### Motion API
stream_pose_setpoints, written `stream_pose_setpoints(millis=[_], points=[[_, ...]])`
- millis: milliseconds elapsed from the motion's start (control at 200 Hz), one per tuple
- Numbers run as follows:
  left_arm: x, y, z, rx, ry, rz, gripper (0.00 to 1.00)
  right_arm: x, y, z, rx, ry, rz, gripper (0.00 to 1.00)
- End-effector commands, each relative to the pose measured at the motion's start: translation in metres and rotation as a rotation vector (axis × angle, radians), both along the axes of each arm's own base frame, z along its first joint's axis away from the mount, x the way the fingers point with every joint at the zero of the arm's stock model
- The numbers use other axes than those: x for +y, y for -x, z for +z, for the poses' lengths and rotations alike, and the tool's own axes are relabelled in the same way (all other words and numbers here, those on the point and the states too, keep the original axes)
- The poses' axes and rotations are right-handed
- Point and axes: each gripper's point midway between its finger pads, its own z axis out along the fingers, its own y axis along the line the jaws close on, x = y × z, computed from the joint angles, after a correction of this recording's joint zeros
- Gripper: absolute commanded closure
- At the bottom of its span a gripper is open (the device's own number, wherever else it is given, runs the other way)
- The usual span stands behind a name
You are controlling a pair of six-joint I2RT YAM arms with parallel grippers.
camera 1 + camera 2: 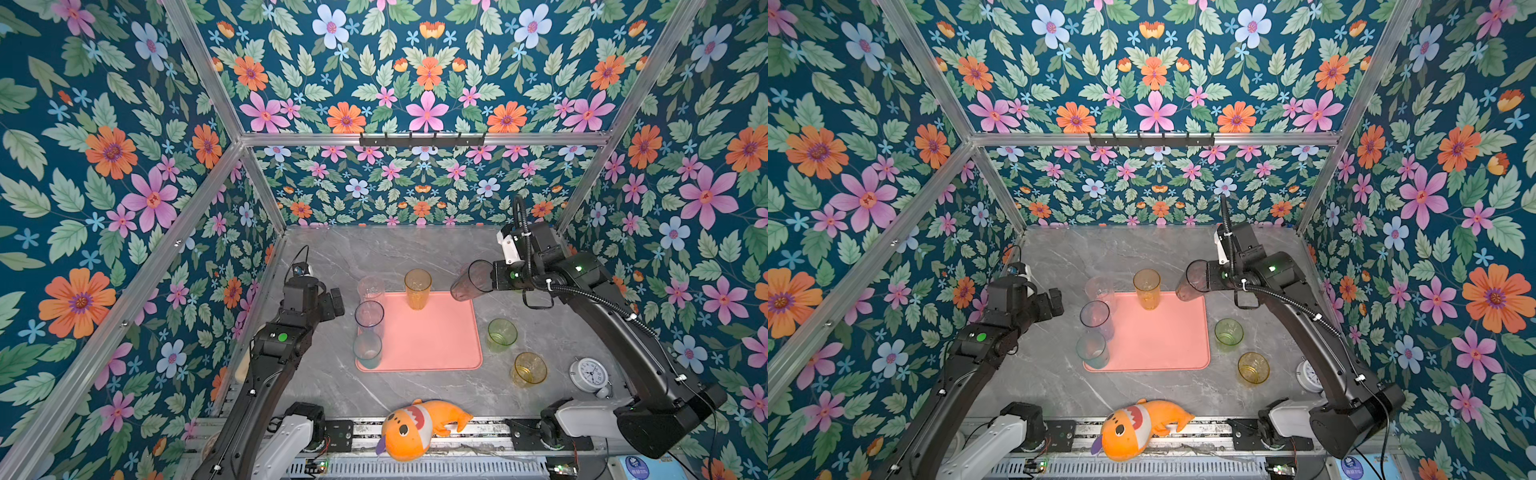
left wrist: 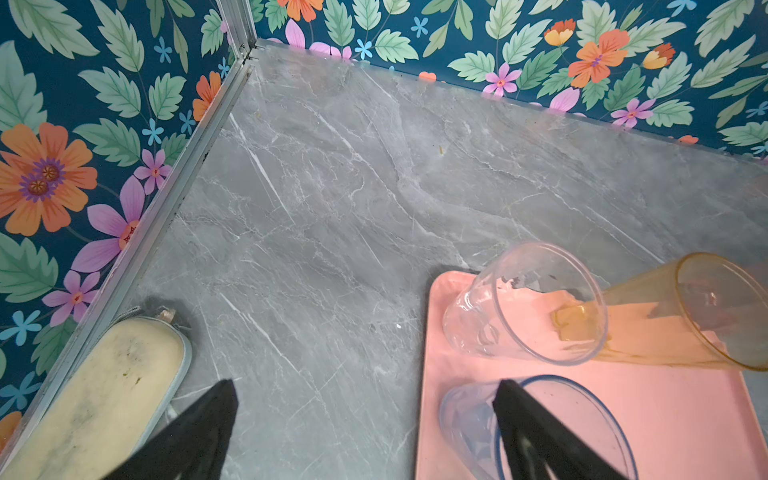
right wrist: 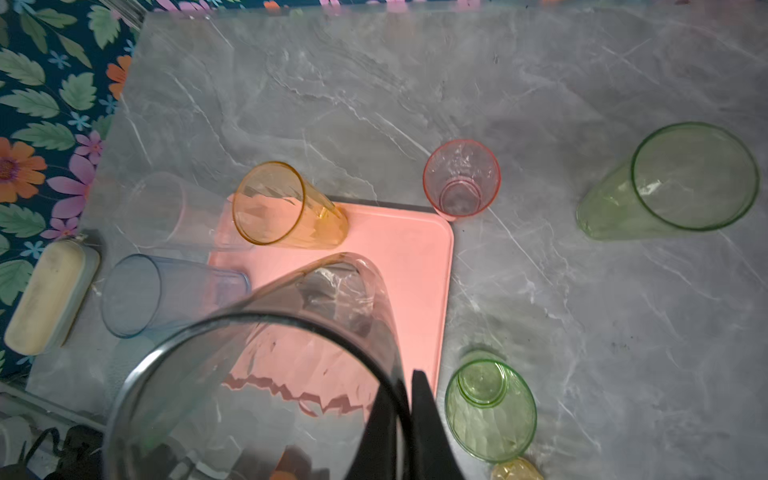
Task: Place the glasses into the tray
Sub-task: Place the glass on the tray.
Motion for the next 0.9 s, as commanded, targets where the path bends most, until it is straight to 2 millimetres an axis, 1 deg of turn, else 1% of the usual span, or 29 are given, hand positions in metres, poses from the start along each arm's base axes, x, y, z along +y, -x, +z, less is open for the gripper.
stream_pose_setpoints(millis=[0,150,215,505,730,895], points=[[-0.001,-0.003,0.002,-0.014,0.01,0.0,0.01,0.005,0.005,-0.007,0.001,-0.001,-0.007,1.0],[-0.002,-0.004,-0.001,-0.011,0.012,-0.001,0.01,0.015,0.014,-0.032,0.054,0.012,0.003,1.0],[-0.003,-0.004,-0.002,-0.011,0.017,-0.005,0.01,0.021,0.017,-0.04,0.068,0.015,0.014,1.0],[-0.002,-0.003,-0.003,-0.006,0.012,-0.004,0.01,0.056,0.032,-0.077,0.142,0.071,0.077,1.0],[-0.002,-0.002,-0.004,-0.005,0.011,-0.005,0.01,0.08,0.037,-0.092,0.16,0.105,0.123,1.0],[-0.002,-0.001,-0.005,-0.002,0.012,-0.003,0.01,0.09,0.035,-0.099,0.168,0.132,0.133,1.0]])
